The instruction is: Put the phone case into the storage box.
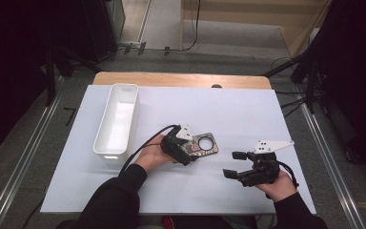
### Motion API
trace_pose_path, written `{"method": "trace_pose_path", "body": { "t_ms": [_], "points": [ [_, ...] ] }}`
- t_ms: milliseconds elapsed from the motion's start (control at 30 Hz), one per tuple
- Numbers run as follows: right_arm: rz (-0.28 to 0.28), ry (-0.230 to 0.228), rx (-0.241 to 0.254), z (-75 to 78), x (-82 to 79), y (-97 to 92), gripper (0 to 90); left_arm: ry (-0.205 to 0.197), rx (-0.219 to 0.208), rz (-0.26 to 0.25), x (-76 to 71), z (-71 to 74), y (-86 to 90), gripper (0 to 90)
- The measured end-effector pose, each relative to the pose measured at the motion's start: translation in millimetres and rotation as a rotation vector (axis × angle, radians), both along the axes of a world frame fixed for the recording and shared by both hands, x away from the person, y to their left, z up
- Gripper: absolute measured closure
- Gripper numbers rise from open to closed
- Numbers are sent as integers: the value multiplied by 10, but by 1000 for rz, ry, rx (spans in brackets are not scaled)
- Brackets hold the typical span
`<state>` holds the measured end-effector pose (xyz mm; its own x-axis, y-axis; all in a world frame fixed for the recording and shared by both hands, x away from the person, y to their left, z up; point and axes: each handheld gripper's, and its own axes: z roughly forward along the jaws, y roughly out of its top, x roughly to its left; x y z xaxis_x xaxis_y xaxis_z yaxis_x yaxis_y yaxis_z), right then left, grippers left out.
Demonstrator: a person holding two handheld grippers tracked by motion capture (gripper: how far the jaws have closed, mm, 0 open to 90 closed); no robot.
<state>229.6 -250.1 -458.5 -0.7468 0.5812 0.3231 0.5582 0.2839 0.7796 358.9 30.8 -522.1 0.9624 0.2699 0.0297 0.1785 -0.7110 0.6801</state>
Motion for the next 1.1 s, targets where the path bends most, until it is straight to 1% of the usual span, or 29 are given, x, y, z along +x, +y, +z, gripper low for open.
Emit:
{"method": "trace_pose_path", "body": {
  "t_ms": [733,900,1067,1100],
  "points": [
    [3,7,-2,-18,3,-3,162,3,-1,0,-1,5,1,110],
    [2,7,-2,-17,1,-1,162,1,6,2,-2,12,-5,111],
    [2,8,-1,-17,1,0,162,8,4,12,3,22,-5,111],
    [2,8,-1,-16,0,0,161,17,2,13,6,27,-3,111]
  ]
}}
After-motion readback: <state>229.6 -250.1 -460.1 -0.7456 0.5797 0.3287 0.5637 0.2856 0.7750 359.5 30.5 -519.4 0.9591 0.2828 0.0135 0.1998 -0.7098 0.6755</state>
